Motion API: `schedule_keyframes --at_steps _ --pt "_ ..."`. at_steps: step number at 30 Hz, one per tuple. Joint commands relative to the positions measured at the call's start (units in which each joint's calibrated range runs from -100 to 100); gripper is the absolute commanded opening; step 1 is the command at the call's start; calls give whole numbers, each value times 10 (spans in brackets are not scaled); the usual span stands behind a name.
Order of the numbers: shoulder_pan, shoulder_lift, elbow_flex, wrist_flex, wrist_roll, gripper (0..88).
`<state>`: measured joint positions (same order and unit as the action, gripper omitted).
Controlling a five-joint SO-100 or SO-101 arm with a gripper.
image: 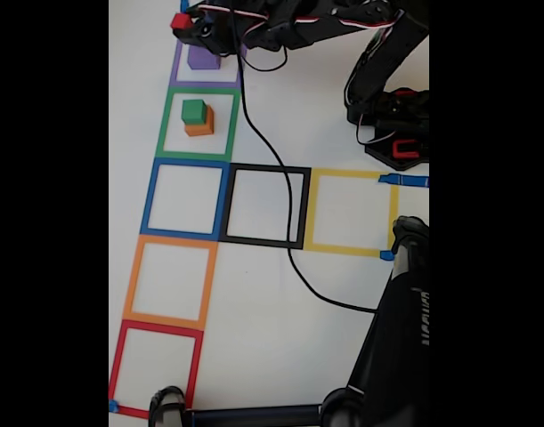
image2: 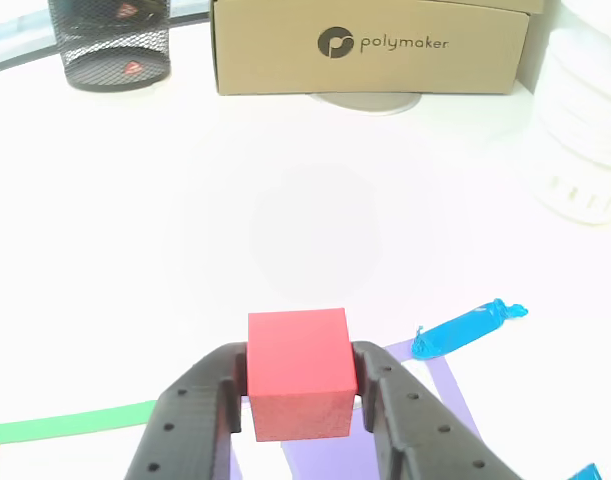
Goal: Tower of hanoi
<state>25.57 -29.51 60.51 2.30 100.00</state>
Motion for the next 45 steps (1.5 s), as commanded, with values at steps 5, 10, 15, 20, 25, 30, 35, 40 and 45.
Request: schedule_keyframes --at_steps 5,10,15,20,25,30,35,40,45 --pt "-49 -135 -271 506 0 0" --pt "-102 -125 -496 743 0 0" --pt "-166 -101 -685 878 0 0" --pt "-206 -109 -716 923 0 0" --pt "-211 -171 -531 809 0 0" --pt "-213 -242 -262 569 0 0" --pt "-229 -246 -103 385 0 0" --pt "-237 -209 36 163 0 0" --pt "-234 -140 131 -38 0 0"
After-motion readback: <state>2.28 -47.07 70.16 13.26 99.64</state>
